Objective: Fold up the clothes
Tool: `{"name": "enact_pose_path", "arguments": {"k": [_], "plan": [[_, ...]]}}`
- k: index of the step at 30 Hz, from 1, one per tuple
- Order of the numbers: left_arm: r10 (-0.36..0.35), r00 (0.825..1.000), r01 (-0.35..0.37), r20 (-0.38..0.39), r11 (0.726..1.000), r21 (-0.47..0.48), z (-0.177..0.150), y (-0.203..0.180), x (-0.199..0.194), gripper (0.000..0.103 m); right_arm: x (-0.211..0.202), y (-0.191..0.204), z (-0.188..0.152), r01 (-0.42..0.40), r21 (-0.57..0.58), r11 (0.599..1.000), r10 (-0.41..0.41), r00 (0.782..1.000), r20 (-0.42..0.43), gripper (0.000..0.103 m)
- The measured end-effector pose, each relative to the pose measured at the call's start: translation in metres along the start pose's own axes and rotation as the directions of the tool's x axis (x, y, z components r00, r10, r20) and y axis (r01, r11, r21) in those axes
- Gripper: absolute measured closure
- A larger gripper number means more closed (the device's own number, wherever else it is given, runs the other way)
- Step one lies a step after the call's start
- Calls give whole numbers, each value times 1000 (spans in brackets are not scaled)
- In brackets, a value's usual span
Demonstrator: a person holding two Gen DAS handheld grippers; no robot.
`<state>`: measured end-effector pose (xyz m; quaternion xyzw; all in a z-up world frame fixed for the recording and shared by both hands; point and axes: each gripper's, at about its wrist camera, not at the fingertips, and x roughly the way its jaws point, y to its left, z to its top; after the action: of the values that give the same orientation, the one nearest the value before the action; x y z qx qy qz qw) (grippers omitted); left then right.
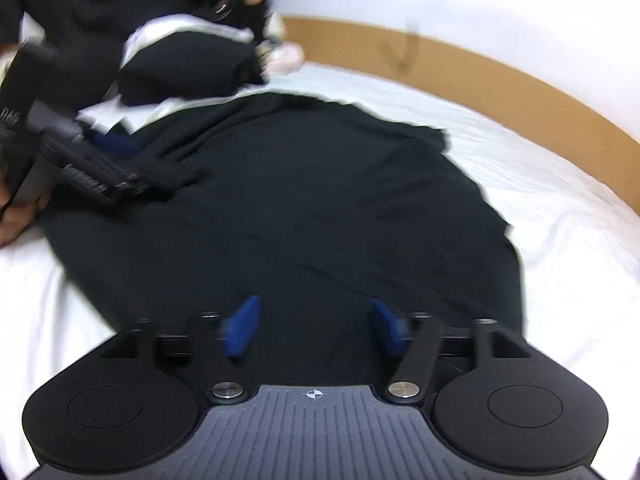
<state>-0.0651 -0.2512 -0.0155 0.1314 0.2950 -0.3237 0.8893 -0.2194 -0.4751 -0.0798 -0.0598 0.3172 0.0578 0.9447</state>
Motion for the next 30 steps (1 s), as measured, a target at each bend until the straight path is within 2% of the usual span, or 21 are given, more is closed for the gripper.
{"name": "enact_pose_path", "arguments": {"k": [4, 7, 11, 16, 20, 24, 26, 29, 30], "plan": [[-10, 1000, 10, 1, 1000, -2, 0, 1, 1, 0, -23, -48, -15, 26, 149, 988, -23, 1000, -18, 24], [-14, 1000, 14, 1, 1000, -8, 0, 2, 3, 0, -36, -49, -12, 67, 156, 986, -62, 997, -36, 25], [-9, 1000, 9, 4, 1000, -7, -1, 1, 3, 0, -36, -24, 6, -16, 155, 988, 11, 999, 30, 26], [-14, 1000, 14, 13, 1000, 2, -3, 0, -1, 1, -10, 25, 17, -83, 17, 996, 82, 996, 43, 26], [-10, 1000, 9, 21, 1000, 23, -5, -2, -6, 1, -5, 2, 9, -104, 43, 994, 102, 994, 42, 26], [57, 998, -59, 17, 995, 77, 5, -19, -13, 1, -1, -21, 0, -140, 102, 985, 134, 989, 61, 25], [-2, 999, -2, 49, 996, 94, 13, -37, -24, 1, 4, -24, -4, -168, 158, 973, 156, 984, 88, 25], [-83, 994, 67, 75, 978, 195, 19, -74, -33, 1, 16, -28, -5, -206, 211, 956, 188, 977, 103, 25], [-59, 994, 37, 91, 973, 228, 17, -84, -32, 1, 16, -29, -4, -210, 215, 954, 191, 976, 106, 25]]}}
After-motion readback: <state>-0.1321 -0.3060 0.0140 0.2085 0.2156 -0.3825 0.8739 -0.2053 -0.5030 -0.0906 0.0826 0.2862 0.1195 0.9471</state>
